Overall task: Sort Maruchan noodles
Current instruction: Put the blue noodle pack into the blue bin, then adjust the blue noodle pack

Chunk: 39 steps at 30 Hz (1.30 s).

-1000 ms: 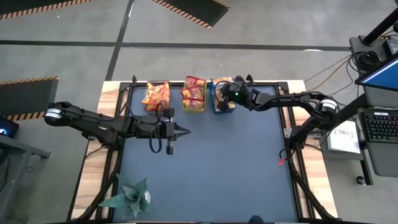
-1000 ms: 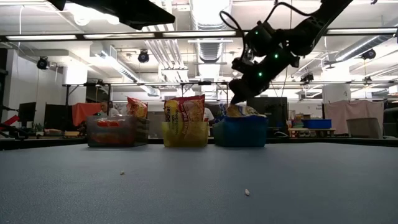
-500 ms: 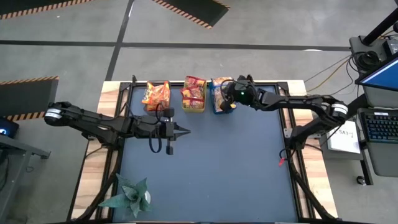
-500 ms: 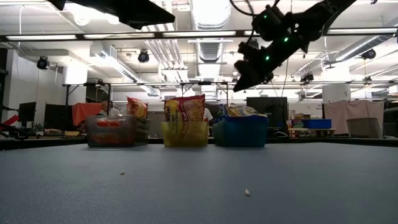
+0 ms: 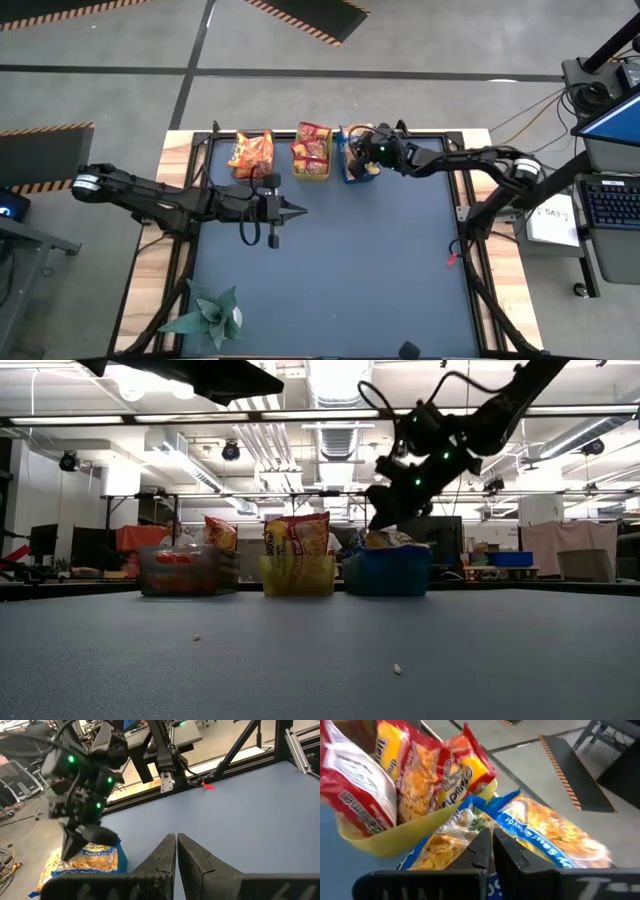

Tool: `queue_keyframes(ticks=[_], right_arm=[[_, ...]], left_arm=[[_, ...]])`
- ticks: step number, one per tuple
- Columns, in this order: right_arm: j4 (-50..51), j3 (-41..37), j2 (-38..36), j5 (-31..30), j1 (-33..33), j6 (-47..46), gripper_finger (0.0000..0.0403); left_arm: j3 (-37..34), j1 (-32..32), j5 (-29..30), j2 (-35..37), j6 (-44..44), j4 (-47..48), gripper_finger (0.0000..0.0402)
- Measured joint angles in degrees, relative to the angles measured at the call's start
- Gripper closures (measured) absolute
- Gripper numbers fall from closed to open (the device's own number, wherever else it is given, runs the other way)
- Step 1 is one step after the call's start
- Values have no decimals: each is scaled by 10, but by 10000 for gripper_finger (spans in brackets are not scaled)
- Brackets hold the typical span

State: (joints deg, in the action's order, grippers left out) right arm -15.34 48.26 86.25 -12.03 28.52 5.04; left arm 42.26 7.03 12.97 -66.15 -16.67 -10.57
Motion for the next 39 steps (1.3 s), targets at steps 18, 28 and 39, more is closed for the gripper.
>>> queue_keyframes(ticks=[18, 28, 39], right_arm=[[0, -1, 11, 2, 5, -5, 391], [64, -21, -123, 92, -10, 3, 391], [-32, -196, -273, 200, -38, 7, 390]], left_arm=[[0, 0, 0, 0, 0, 5, 402], [0, 1, 0, 29, 3, 79, 402], [-113, -1, 1, 229, 38, 92, 402]])
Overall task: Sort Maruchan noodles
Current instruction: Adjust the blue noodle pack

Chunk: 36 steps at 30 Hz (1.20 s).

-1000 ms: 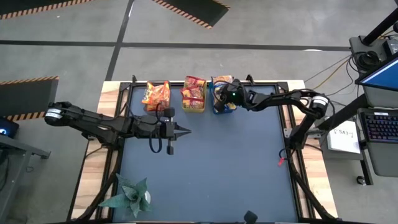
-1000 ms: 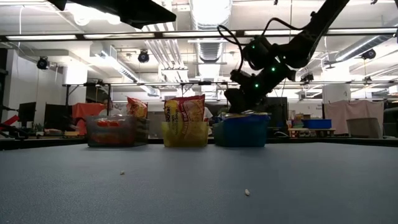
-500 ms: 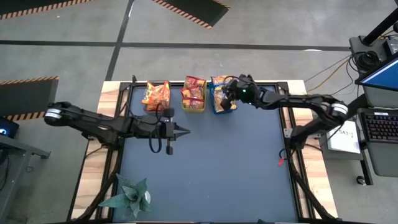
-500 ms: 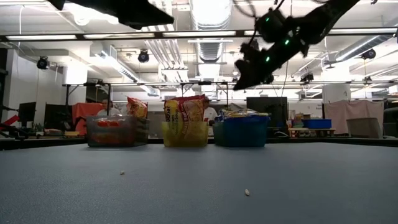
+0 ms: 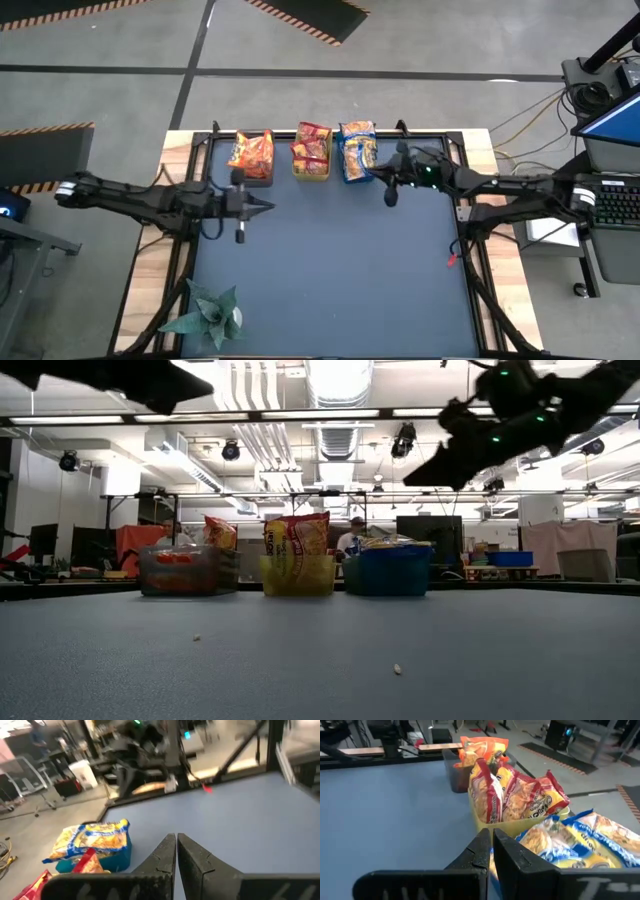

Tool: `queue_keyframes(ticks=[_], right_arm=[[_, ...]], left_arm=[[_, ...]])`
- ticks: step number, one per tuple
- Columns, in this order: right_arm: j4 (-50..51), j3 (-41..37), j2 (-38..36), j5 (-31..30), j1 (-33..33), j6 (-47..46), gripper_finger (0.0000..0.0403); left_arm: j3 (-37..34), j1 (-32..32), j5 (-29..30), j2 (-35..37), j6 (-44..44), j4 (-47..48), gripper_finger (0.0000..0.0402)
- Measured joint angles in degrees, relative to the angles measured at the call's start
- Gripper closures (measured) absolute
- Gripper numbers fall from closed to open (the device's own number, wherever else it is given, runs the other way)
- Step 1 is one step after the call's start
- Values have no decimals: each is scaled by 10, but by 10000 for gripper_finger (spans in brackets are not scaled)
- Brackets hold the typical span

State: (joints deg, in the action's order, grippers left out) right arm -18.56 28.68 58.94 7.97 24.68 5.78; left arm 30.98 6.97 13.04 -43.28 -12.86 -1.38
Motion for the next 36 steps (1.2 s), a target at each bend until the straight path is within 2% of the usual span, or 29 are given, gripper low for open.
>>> queue_keyframes(ticks=[5, 12, 23, 28, 36], right_arm=[[-54, -77, -58, 0, -6, -9, 390], [-134, -156, -125, 0, -6, -28, 390], [-135, -214, -232, 0, -6, -24, 390], [-135, -241, -279, 1, -6, -25, 390], [-132, -280, -339, 5, -6, -34, 390]], left_arm=[[-65, 0, 0, 92, 31, -36, 402], [-113, -1, 1, 175, 70, -38, 402], [-159, -1, 2, 265, 78, -38, 402], [-184, -1, 29, 309, 95, -37, 402], [-219, -1, 31, 373, 100, -36, 402]])
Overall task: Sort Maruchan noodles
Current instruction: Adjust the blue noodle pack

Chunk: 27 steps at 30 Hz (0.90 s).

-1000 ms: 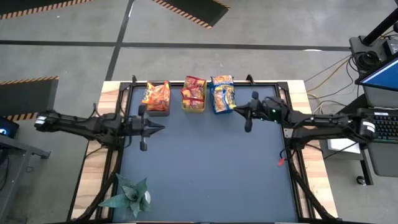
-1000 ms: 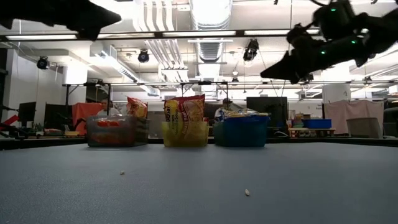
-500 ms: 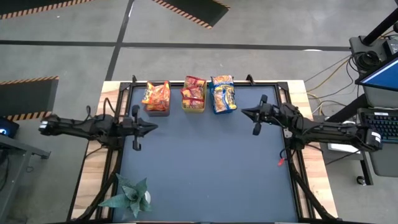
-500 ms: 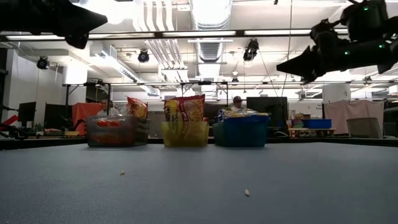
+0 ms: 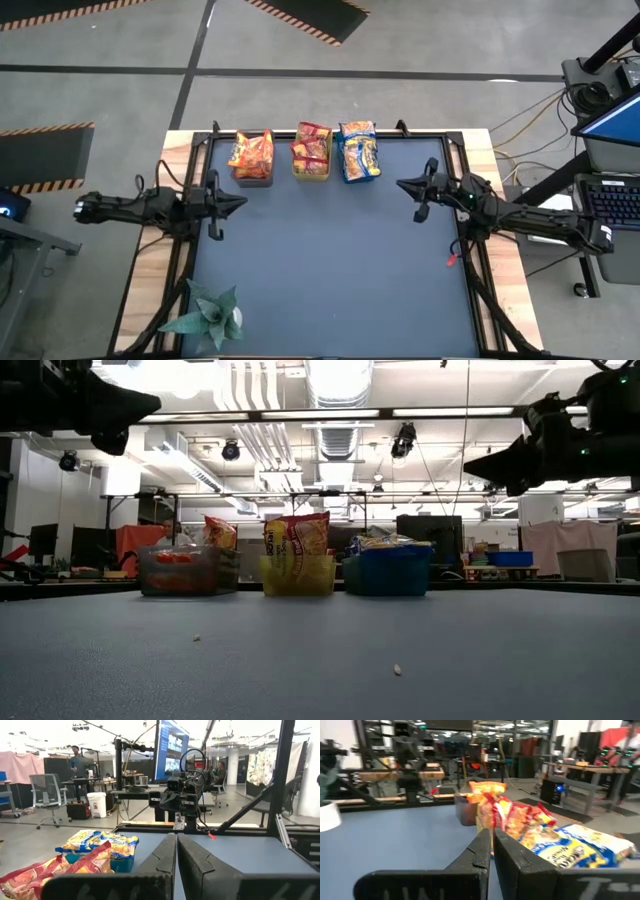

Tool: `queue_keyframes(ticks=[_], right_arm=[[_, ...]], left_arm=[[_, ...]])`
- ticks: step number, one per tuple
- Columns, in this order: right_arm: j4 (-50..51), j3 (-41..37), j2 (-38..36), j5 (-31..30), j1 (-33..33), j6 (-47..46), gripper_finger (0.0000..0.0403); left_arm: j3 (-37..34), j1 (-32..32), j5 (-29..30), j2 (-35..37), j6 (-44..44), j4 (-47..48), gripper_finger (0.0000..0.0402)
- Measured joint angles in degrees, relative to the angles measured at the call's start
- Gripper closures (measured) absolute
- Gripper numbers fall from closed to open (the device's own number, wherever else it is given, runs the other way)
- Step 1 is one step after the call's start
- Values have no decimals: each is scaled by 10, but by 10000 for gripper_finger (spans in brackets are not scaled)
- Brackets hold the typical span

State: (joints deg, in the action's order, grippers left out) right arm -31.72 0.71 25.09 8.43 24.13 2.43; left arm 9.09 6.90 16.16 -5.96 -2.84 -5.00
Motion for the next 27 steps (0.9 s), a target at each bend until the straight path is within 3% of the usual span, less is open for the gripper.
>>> queue_keyframes(ticks=[5, 16, 20, 25, 27], right_arm=[[5, 0, -15, 30, 0, 3, 390], [13, 0, -18, 6, 2, -18, 390], [42, 13, -16, -78, 2, -59, 390], [59, 40, -9, -60, 2, -16, 390], [65, 58, -3, -106, 3, -26, 391]], left_arm=[[-12, 0, 0, 34, 5, 15, 402], [-36, 0, 0, 58, 30, 22, 402], [-37, 0, 0, 60, 34, 18, 402], [-37, 0, 0, 60, 23, 21, 402], [-37, 0, 0, 60, 23, 21, 402]])
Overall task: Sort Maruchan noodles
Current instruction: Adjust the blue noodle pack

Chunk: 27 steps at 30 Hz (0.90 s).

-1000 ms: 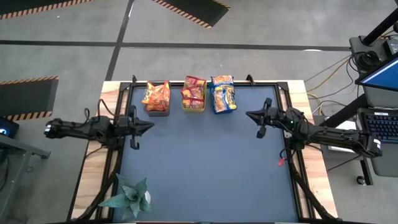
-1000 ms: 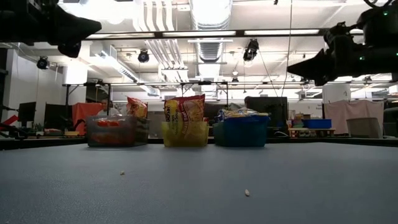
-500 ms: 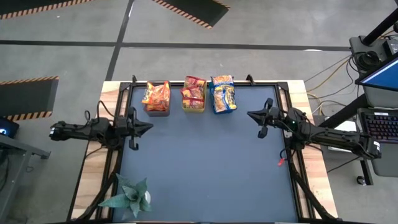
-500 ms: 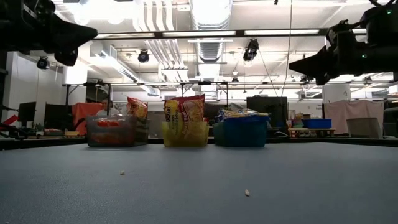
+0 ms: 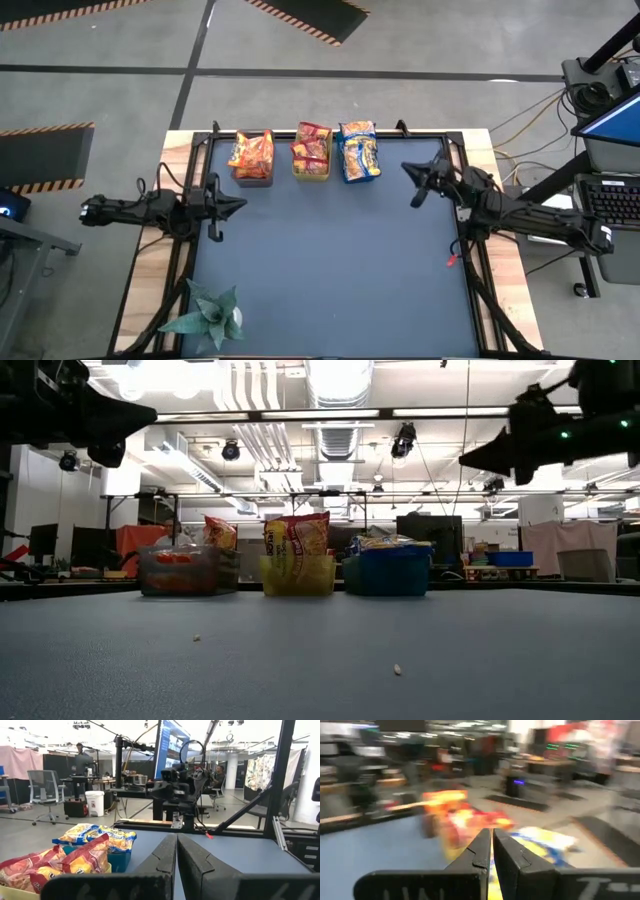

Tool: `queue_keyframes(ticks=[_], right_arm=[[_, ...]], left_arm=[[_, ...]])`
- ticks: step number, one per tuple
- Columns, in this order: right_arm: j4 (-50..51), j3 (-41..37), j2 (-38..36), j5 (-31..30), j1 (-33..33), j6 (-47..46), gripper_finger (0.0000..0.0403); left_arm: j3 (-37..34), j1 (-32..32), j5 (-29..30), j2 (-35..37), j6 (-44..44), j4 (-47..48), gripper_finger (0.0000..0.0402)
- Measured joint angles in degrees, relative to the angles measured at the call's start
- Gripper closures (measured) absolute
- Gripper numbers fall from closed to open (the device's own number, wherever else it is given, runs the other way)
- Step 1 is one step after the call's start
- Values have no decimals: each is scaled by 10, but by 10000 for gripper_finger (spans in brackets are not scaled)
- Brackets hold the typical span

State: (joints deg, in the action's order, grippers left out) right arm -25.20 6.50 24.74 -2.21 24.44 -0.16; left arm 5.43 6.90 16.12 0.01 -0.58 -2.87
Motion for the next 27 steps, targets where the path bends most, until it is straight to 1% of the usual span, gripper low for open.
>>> queue_keyframes(ticks=[2, 4, 8, 11, 13, 15, 18, 20, 24, 27], right_arm=[[41, 28, 15, -54, 4, -2, 393], [91, 63, 44, -88, 8, 1, 394], [163, 140, 127, -108, 27, -1, 394], [205, 201, 201, -126, 54, -33, 394], [249, 240, 254, -126, 77, -50, 394], [272, 285, 306, -121, 102, -60, 394], [313, 344, 388, -85, 139, -70, 394], [323, 382, 444, -61, 158, -79, 394], [354, 461, 532, -57, 197, -93, 394], [374, 506, 589, -35, 217, -92, 394]], left_arm=[[0, 0, 0, 0, 0, -1, 402], [0, 0, 0, 0, -2, -3, 402], [0, 0, 0, 0, -2, -6, 402], [0, 0, 0, 0, -2, -6, 402], [0, 0, 0, 0, -2, -5, 402], [0, 0, 0, 0, -2, -3, 402], [0, 0, 0, -1, -2, 4, 402], [0, 0, 0, -1, -2, 8, 402], [0, 0, 0, -3, 7, 9, 402], [0, 0, 0, -4, 15, 15, 402]])
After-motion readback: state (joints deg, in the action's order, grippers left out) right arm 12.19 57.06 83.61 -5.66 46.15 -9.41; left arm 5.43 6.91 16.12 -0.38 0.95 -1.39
